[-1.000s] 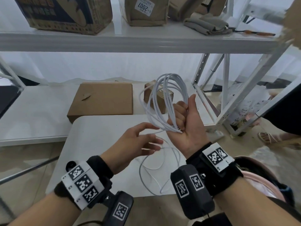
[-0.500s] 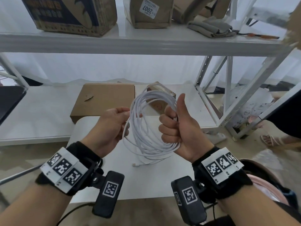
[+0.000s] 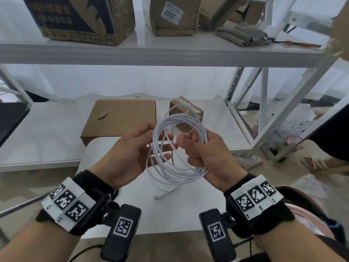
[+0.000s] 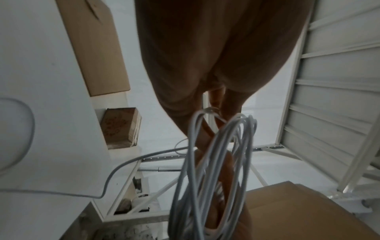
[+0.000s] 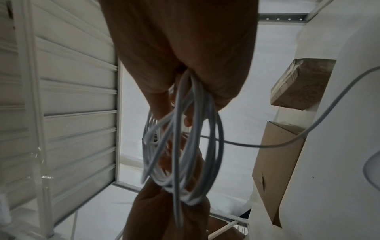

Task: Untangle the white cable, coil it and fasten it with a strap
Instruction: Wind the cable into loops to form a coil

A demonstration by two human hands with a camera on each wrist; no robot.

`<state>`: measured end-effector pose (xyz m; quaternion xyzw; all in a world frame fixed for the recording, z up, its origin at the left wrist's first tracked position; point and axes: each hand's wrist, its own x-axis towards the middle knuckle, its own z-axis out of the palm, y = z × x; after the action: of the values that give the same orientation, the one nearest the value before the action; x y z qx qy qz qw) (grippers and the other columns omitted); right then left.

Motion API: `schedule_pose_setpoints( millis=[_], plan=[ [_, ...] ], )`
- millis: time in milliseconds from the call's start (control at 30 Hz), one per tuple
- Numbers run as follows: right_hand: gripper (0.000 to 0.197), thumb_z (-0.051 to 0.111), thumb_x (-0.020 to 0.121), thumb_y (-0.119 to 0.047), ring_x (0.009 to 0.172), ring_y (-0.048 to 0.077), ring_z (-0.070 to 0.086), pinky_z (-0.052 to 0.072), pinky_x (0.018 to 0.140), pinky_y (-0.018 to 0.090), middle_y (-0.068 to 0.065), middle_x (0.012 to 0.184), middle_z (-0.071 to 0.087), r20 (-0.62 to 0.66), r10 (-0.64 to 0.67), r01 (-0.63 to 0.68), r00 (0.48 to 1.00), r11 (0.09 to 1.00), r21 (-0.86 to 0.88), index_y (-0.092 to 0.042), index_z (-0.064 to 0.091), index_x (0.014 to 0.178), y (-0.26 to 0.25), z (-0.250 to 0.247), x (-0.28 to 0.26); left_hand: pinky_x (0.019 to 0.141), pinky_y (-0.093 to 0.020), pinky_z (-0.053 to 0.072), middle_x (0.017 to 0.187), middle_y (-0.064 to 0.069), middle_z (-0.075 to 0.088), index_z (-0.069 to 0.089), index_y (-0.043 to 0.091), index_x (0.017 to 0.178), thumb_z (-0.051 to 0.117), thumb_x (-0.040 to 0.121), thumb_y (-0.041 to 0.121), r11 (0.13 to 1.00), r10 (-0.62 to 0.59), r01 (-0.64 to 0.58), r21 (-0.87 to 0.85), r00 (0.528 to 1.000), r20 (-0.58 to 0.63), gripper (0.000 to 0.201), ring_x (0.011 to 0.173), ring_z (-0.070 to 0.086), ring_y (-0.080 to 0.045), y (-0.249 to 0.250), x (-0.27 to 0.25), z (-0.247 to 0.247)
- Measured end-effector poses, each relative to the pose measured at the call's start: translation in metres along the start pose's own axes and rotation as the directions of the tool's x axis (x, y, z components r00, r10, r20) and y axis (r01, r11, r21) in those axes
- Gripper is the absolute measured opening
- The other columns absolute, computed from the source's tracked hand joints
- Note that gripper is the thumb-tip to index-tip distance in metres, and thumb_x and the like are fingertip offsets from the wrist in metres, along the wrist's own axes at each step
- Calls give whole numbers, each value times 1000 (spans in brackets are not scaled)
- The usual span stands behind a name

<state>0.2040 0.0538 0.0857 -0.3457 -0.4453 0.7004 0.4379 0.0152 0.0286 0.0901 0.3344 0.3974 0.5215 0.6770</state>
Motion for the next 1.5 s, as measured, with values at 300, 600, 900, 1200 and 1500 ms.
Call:
schedule_pose_setpoints(
  millis=[300,600,900,1200,1500],
  plan=[
    [20,79,74,-13,49,12,24,27,40,19,16,77,41,-26,22,-23,999,998,-64,-12,60,81,2,2,-1,71,-35,63,88,-14,71,79,7,84,55,83,24,996,-67,72,-47,994,92,29,77,69,-23,-1,-6,5],
    [16,77,73,-16,45,8,29,25,41,19,14,76,56,-6,8,-9,1000,996,-88,-9,66,82,2,2,-2,54,-25,52,71,-8,55,74,7,78,56,81,24,989,-143,143,-23,989,29,24,62,50,-17,-4,-2,6],
    [8,64,91,-7,44,7,26,25,38,17,10,76,62,-181,-21,32,983,997,63,-1,68,95,1,-4,4,57,-24,59,71,-2,60,68,3,95,63,95,16,937,-253,121,-327,882,-398,14,60,59,-10,-10,17,-25],
    [16,59,99,-17,42,8,27,28,38,20,9,75,59,-521,17,50,853,992,114,-3,68,96,4,-9,14,58,-15,52,69,4,60,62,14,82,66,96,21,948,-71,-134,-289,794,-603,16,61,53,-6,-13,17,-38],
    [21,55,102,-17,43,8,27,29,39,19,18,83,66,-416,54,-30,908,998,63,0,69,101,5,-11,12,60,-26,59,69,0,48,53,12,77,63,98,25,930,-51,-204,-306,752,-657,27,63,51,-12,-14,17,-36]
  ],
)
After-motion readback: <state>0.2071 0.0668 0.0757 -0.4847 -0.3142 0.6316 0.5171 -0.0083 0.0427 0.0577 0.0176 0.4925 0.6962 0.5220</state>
